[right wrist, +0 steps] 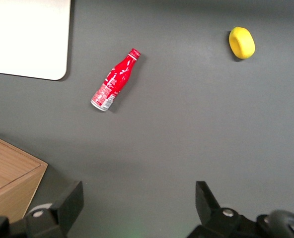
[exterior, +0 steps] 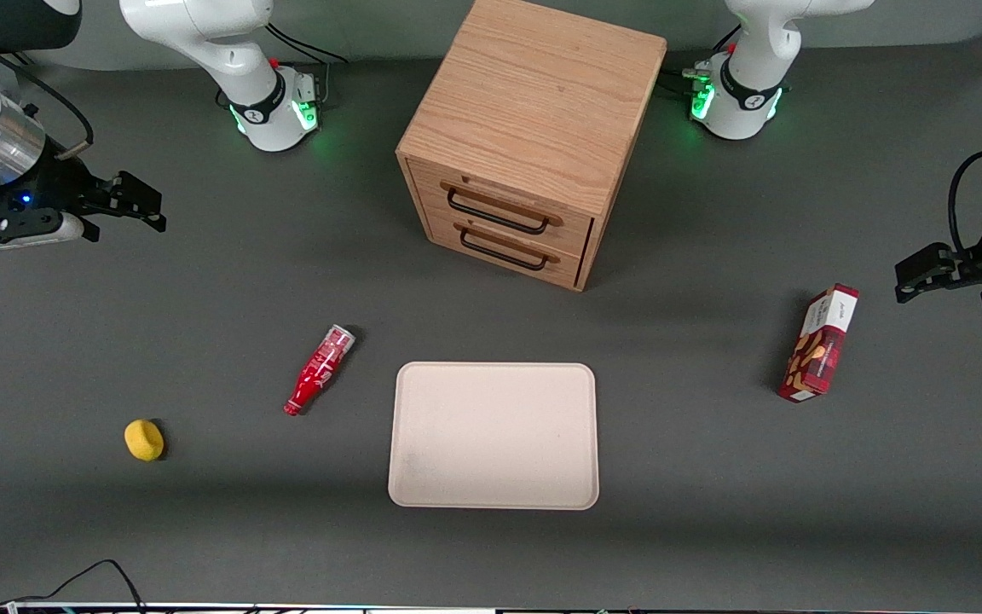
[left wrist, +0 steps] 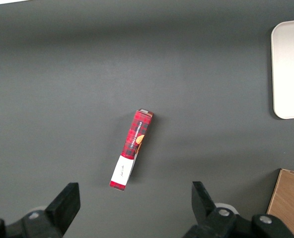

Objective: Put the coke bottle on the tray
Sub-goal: 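Move the open right gripper toward the red Coca-Cola bottle, then close the right gripper on the bottle and lift it upright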

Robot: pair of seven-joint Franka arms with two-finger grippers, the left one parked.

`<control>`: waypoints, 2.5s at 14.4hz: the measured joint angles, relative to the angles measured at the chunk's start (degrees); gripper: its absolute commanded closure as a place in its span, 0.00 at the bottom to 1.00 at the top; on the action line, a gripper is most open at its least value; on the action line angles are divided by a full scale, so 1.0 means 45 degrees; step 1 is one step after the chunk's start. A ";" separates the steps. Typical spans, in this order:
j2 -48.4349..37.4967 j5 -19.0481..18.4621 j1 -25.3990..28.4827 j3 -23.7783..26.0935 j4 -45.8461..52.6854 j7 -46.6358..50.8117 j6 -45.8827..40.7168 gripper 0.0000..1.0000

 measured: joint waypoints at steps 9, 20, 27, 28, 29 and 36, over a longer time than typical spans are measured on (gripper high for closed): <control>0.0621 0.0000 0.0022 0.0192 0.0348 0.0422 -0.0702 0.00; 0.5510 0.0000 0.0132 0.2181 -0.0346 0.6948 0.5000 0.00; 0.6896 -0.0321 0.0132 0.2226 -0.2274 1.0023 0.9403 0.00; 0.7098 -0.0737 0.0131 0.2226 -0.2322 1.0619 0.9722 0.00; 0.7322 -0.1284 0.0131 0.2234 -0.2371 1.1292 1.0035 0.00; 0.8685 -0.2847 0.0356 0.2341 -0.2390 1.3732 1.1239 0.18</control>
